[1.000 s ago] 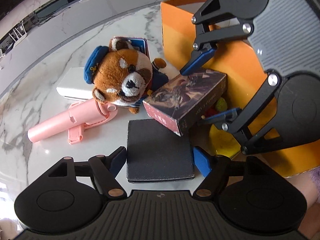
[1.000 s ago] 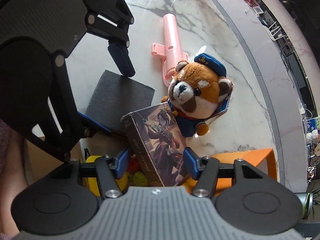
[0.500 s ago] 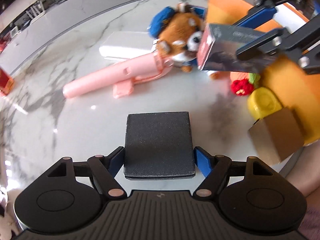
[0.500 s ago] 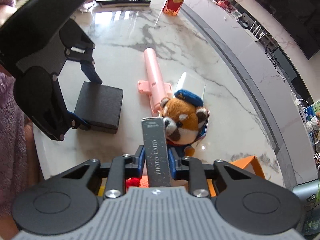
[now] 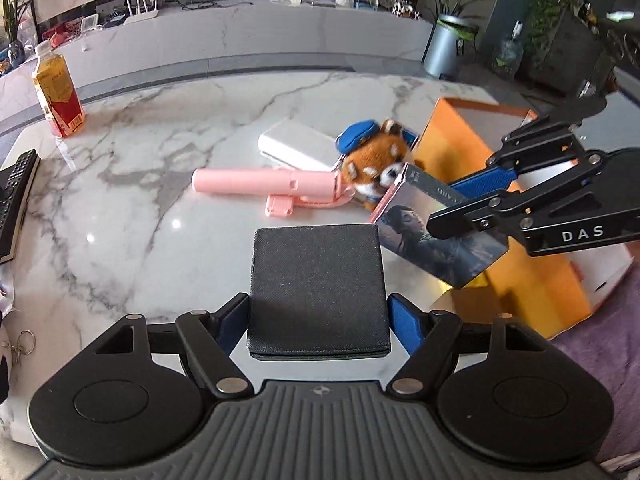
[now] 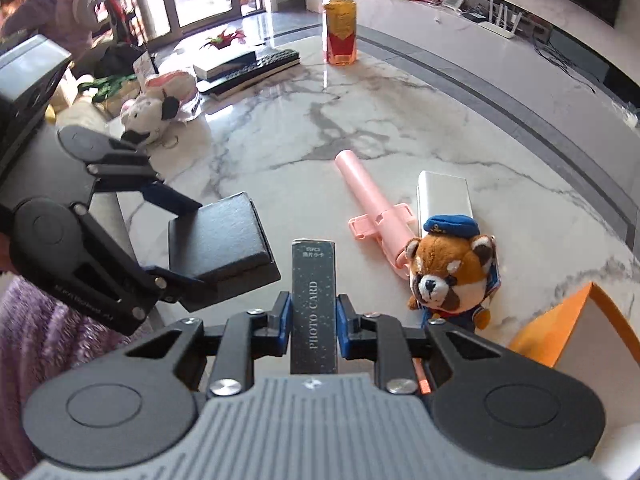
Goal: Organize objects
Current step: 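Carry the black box and PHOTO CARD box over the shoebox with both tools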
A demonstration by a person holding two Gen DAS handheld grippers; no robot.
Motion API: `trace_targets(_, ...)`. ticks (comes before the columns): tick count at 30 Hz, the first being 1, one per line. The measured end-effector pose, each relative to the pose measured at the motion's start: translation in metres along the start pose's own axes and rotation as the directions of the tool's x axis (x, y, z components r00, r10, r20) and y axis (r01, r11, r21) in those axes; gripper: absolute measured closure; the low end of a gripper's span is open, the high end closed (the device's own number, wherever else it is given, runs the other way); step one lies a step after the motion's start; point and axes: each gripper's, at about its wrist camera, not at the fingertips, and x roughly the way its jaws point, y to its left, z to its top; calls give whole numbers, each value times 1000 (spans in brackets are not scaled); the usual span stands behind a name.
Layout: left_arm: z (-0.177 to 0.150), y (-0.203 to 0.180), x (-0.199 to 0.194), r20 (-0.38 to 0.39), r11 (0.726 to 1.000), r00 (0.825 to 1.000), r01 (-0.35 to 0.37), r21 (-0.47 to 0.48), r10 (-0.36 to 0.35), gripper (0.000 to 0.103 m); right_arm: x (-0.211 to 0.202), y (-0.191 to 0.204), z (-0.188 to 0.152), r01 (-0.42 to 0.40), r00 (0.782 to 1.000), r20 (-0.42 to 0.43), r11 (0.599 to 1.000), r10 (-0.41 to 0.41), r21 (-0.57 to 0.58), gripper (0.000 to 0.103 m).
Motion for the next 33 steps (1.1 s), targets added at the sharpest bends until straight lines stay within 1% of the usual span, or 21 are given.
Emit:
trace_targets(3,10,-17,-19,61,997,996,74,-28,-72,17,-38,-12,-9,20,998,56,993,-26,112,79)
trace_targets(5,18,-33,-28,97,991,988,127,-31,-124,17,-68,-21,-21,46,993,96,982,-64,183,79)
trace_targets(9,35,-72,-32,130,969,962,245,-41,-238,17,-122,-40,-53,132,973,144,945,-181,298,79)
trace_targets(11,43,-96,-26,129,950,944,310,-31,-304,17,-144,-50,-74,178,960,145,919,-241,351,79)
trace_targets(12,47,-111,-21,121,945,938,328,-8,-325,17,-153,-56,-86,200,953,138,902,-270,383,79)
trace_targets(13,50,-126,-15,106,943,937,332,24,-333,17,-161,-62,-97,218,947,128,883,-294,415,79)
trace_targets(15,53,-162,-1,66,943,946,308,126,-317,17,-172,-73,-119,243,940,104,850,-326,467,79)
trace_targets(17,54,-198,16,15,924,959,269,273,-284,17,-181,-84,-141,262,935,77,822,-346,506,79)
trace_targets(18,54,-213,24,-13,907,964,253,336,-264,17,-184,-89,-149,268,934,66,812,-350,519,79)
trace_targets(19,54,-229,34,-48,878,969,241,414,-243,17,-187,-93,-157,271,934,57,803,-353,530,79)
trace_targets(21,53,-253,53,-107,823,975,220,524,-193,17,-188,-99,-168,268,936,45,790,-349,551,79)
trace_targets(24,52,-277,76,-190,724,975,216,655,-120,17,-185,-107,-176,265,938,31,773,-345,576,79)
trace_targets(26,54,-291,90,-241,657,968,227,719,-70,17,-179,-110,-177,288,934,16,774,-358,564,79)
trace_targets(28,53,-299,102,-301,606,953,253,754,-24,17,-170,-114,-178,301,932,2,778,-363,551,79)
trace_targets(30,53,-308,113,-339,557,941,271,785,20,17,-164,-120,-182,272,942,7,776,-335,569,79)
trace_targets(31,53,-311,118,-354,535,934,281,797,37,17,-161,-123,-185,250,948,14,771,-318,585,79)
trace_targets(33,52,-317,130,-383,507,921,296,810,73,16,-156,-128,-189,221,955,23,759,-296,612,79)
